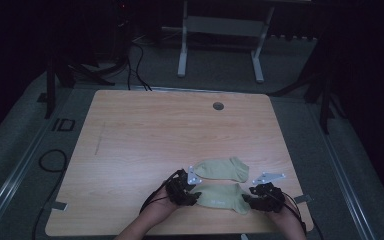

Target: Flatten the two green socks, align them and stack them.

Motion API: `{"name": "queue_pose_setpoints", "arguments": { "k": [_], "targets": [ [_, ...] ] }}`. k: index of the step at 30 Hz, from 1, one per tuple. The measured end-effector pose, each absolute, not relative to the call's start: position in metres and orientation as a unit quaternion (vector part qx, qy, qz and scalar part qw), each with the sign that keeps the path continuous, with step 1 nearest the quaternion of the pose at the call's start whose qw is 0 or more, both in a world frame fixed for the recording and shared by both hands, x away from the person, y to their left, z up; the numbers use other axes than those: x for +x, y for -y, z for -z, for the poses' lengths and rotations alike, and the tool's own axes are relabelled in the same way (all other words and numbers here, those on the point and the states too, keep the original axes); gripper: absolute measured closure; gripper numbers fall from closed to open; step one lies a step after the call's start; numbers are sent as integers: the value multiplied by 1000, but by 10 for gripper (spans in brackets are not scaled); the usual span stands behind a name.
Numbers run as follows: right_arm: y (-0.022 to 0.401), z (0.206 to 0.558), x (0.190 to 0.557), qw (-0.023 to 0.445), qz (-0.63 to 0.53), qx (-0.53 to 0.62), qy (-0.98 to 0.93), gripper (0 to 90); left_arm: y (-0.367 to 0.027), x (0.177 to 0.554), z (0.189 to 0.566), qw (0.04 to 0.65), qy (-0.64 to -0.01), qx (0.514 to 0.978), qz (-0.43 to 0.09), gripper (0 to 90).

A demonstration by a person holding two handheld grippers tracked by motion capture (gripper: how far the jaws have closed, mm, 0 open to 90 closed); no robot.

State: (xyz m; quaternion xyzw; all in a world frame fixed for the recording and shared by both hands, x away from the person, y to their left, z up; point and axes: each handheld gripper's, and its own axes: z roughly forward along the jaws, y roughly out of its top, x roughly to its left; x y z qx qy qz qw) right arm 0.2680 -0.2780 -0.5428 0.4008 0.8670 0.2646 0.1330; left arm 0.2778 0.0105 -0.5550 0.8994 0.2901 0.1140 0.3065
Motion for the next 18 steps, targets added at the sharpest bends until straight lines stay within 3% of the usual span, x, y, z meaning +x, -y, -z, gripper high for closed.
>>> {"name": "queue_pose_setpoints", "arguments": {
  "k": [6, 7, 9, 10, 18],
  "targets": [
    [278, 548, 268, 121, -264, 398, -870, 708, -10, 279, 556, 313, -286, 901, -97, 651],
    [277, 548, 267, 122, -262, 397, -871, 791, -11, 278, 556, 314, -281, 902, -91, 730],
    [276, 547, 266, 132, -259, 398, -870, 832, -11, 276, 554, 317, -280, 901, -97, 854],
    [275, 546, 265, 131, -259, 398, -870, 838, -11, 276, 552, 322, -281, 899, -94, 874],
    [277, 515, 270, 141, -295, 397, -858, 843, -17, 280, 532, 344, -288, 888, -98, 882]
  ]
}}
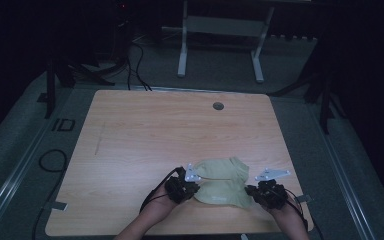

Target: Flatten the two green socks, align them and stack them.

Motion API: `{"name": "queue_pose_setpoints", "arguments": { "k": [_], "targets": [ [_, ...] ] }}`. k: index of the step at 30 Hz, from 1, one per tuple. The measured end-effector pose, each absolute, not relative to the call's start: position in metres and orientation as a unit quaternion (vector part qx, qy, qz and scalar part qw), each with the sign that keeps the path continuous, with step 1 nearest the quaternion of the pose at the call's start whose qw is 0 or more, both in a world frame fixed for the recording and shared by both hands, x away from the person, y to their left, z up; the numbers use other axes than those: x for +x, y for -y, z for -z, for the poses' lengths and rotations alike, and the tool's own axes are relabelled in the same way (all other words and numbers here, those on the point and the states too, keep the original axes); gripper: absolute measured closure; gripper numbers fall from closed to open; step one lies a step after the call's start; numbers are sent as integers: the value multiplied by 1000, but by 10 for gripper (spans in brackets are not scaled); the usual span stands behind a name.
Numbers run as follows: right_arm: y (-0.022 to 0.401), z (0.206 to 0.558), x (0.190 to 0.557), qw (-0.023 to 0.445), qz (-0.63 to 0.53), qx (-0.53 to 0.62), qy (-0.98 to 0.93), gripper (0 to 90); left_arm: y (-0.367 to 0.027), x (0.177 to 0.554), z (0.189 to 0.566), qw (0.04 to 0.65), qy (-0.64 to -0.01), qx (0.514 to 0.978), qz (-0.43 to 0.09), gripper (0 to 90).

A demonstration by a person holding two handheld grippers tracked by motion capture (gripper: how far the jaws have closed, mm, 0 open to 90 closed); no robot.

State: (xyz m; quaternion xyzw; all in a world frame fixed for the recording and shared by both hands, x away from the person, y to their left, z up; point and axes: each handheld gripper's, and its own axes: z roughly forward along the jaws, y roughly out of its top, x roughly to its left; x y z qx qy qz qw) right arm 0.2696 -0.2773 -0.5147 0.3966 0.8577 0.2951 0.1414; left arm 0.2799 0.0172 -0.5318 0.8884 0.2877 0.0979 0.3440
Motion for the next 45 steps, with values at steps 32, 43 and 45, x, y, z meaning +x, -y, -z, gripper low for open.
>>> {"name": "queue_pose_setpoints", "arguments": {
  "k": [32, 43, 45],
  "targets": [
    [279, 536, 373, 112, -251, 458, -845, 837, -6, 352, 546, 305, -329, 887, -108, 878],
    [274, 539, 383, 109, -250, 456, -847, 748, -7, 350, 550, 307, -344, 881, -106, 808],
    [273, 538, 383, 107, -248, 457, -847, 685, -9, 350, 547, 315, -346, 877, -106, 680]
  ]
}}
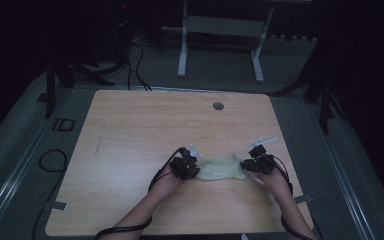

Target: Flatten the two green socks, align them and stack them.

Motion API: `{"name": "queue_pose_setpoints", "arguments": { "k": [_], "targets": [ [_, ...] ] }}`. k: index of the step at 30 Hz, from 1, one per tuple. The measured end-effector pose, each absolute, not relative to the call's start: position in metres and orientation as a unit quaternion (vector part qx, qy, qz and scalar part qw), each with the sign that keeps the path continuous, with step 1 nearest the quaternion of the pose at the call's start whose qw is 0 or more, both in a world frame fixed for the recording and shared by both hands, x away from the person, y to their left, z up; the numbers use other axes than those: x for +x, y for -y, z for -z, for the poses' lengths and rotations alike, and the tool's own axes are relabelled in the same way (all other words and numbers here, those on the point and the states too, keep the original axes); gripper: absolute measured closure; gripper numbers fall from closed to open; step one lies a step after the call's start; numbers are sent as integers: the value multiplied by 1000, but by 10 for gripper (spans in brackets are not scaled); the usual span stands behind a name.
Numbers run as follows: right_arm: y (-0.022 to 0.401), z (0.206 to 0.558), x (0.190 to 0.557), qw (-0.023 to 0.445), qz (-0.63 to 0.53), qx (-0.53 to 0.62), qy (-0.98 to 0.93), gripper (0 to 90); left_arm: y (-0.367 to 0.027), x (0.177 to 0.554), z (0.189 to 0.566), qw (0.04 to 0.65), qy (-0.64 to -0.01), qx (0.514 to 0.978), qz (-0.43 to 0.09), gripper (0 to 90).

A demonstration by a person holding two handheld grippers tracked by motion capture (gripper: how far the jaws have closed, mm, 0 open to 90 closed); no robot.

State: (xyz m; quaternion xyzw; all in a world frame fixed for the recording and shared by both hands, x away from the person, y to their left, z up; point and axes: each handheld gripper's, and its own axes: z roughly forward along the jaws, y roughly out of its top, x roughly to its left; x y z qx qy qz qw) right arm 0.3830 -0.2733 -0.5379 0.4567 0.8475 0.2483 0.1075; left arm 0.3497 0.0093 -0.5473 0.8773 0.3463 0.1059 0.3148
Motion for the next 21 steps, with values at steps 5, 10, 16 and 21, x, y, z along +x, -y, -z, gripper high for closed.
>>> {"name": "queue_pose_setpoints", "arguments": {
  "k": [5, 10, 16, 21],
  "targets": [
    [274, 531, 381, 120, -255, 454, -845, 517, -16, 349, 537, 339, -356, 863, -121, 579],
    [277, 520, 375, 125, -279, 452, -838, 346, -21, 347, 534, 350, -367, 854, -118, 409],
    [272, 517, 366, 102, -308, 433, -841, 206, -28, 336, 533, 372, -373, 839, -135, 188],
    [269, 520, 359, 109, -310, 423, -844, 140, -37, 329, 533, 371, -372, 840, -136, 136]
  ]
}}
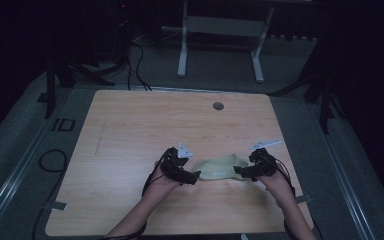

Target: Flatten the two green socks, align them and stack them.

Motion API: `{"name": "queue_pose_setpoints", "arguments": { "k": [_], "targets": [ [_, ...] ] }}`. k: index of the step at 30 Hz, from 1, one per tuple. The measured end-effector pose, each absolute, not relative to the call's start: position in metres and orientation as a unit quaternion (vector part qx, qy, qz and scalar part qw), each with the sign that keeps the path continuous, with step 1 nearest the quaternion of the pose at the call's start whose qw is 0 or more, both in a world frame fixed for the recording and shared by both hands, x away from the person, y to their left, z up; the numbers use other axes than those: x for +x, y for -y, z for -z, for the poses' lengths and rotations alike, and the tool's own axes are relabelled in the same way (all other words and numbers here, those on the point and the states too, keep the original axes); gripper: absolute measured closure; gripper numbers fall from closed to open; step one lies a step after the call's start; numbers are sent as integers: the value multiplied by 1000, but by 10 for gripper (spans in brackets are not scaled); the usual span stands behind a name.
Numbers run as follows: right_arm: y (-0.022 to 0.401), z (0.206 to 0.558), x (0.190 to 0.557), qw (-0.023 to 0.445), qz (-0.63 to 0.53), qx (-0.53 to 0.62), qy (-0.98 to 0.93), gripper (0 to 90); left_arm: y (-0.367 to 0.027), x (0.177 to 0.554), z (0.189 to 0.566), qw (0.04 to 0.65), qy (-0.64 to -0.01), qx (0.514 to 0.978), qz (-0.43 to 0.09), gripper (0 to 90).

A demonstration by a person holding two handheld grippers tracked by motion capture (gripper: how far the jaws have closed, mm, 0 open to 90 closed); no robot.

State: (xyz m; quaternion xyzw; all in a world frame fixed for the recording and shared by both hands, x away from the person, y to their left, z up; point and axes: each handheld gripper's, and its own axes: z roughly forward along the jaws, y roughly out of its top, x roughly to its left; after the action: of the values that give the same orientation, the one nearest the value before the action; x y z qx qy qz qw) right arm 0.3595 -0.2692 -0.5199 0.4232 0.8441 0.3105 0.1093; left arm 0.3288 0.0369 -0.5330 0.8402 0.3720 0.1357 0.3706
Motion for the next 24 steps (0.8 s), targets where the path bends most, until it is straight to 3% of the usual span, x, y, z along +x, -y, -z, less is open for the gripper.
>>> {"name": "queue_pose_setpoints", "arguments": {
  "k": [15, 24],
  "targets": [
    [262, 520, 340, 119, -330, 376, -858, 123, -70, 310, 551, 360, -398, 833, -131, 24],
    [262, 524, 323, 112, -348, 360, -859, 123, -93, 298, 559, 353, -415, 827, -137, 23]
  ]
}}
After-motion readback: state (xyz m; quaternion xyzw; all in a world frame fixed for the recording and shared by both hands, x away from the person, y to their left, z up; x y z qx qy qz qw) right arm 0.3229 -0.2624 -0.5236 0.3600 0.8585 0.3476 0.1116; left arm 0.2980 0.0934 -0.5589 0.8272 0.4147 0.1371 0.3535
